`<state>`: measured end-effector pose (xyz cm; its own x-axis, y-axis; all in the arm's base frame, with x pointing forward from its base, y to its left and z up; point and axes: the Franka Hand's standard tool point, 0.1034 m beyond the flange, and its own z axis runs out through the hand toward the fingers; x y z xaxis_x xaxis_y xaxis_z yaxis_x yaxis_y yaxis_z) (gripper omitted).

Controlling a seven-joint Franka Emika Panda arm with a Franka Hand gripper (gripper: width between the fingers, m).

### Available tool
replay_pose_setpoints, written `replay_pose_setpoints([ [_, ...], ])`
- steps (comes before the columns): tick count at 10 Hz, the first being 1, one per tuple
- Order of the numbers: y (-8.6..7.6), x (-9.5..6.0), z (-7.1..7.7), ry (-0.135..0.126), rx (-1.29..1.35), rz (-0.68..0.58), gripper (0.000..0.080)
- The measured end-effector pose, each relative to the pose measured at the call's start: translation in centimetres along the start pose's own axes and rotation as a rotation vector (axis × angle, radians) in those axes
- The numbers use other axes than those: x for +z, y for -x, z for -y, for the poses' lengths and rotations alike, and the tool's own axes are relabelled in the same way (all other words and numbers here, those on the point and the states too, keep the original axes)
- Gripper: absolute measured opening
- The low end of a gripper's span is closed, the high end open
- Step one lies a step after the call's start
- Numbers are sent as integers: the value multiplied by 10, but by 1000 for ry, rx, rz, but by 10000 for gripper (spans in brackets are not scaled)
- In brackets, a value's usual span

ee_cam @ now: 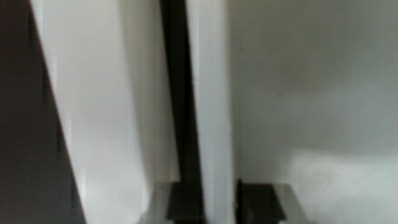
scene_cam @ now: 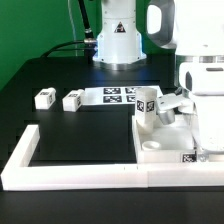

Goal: Assemble square table

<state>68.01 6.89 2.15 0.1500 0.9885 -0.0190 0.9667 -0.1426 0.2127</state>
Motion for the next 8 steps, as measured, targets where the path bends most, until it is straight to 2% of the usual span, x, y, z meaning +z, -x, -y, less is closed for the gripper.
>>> replay_pose_setpoints([
  [2, 1, 0, 0, 21, -18, 50, 84],
  [3, 3, 0, 2, 15, -25, 54, 84],
  [4, 3, 0, 7, -3, -25, 59, 181],
  [5, 3, -1, 12, -20, -27, 65, 317],
  [6, 3, -2, 18, -36, -28, 69, 317],
  [7, 3, -2, 23, -51, -29, 73, 498],
  [8, 3, -3, 25, -59, -30, 76, 599],
])
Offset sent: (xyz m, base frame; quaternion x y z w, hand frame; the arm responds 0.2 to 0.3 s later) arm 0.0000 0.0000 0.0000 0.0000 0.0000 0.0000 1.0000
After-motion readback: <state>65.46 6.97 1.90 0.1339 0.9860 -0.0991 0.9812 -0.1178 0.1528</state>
